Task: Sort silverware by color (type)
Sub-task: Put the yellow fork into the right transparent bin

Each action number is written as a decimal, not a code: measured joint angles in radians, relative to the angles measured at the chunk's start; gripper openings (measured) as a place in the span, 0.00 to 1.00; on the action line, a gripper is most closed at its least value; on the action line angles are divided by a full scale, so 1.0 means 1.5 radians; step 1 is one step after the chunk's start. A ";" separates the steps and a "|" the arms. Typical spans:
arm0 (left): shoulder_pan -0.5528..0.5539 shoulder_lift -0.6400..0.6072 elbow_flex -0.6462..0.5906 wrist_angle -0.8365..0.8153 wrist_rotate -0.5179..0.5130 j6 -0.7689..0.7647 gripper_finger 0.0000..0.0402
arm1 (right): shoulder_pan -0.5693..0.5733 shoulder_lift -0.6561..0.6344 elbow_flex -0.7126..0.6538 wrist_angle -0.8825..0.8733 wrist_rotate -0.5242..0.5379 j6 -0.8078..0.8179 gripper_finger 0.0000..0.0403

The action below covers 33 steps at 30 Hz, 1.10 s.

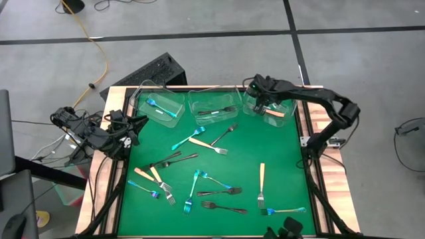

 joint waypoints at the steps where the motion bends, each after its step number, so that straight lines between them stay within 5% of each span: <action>1: 0.000 0.000 0.000 0.000 0.000 0.000 0.17 | -0.004 0.007 0.000 -0.002 -0.013 -0.001 0.18; 33: 0.000 0.000 0.000 -0.004 -0.022 0.002 0.17 | -0.061 0.074 0.000 0.052 -0.094 -0.100 0.18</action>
